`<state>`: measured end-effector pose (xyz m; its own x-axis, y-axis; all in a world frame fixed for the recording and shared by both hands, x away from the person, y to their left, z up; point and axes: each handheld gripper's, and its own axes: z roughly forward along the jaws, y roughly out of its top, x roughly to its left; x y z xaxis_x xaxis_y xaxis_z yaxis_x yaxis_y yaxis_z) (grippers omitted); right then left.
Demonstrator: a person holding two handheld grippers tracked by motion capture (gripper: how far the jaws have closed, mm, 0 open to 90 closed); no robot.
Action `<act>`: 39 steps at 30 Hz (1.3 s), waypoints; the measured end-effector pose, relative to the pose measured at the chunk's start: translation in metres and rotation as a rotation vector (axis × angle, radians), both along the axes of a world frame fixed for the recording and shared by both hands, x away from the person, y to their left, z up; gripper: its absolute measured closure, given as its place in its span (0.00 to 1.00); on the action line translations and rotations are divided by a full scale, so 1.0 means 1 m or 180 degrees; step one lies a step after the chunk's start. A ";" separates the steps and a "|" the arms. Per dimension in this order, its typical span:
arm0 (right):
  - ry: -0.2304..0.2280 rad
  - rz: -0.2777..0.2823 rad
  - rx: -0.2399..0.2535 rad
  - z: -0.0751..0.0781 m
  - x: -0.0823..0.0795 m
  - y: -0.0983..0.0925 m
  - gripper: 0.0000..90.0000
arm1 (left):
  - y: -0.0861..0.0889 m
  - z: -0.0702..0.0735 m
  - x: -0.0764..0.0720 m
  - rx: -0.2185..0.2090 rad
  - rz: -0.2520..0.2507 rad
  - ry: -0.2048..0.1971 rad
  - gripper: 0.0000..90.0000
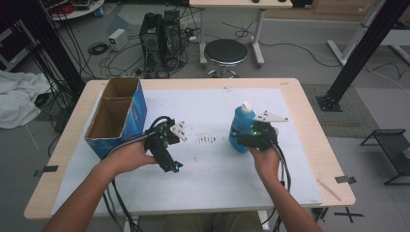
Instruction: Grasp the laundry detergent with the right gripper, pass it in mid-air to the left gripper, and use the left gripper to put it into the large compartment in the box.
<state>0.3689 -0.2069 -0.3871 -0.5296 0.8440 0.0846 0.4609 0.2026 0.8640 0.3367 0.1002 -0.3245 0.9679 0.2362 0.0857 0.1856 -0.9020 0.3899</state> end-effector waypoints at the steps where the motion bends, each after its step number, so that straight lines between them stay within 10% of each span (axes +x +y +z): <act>1: 0.0009 -0.0007 -0.0004 0.000 0.000 0.000 0.29 | 0.000 0.000 0.000 -0.0003 -0.0002 -0.0005 0.09; 6: -0.0015 -0.0010 0.0016 -0.001 0.001 0.001 0.35 | 0.001 0.003 0.002 0.0142 -0.0122 -0.0007 0.09; 39: -0.0160 -0.0079 -0.0024 -0.004 -0.002 0.000 0.47 | 0.001 0.001 0.000 -0.0006 0.0016 -0.0004 0.09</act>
<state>0.3664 -0.2068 -0.3911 -0.5119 0.8575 0.0521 0.4220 0.1982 0.8846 0.3363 0.1015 -0.3240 0.9666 0.2412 0.0864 0.1896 -0.9003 0.3917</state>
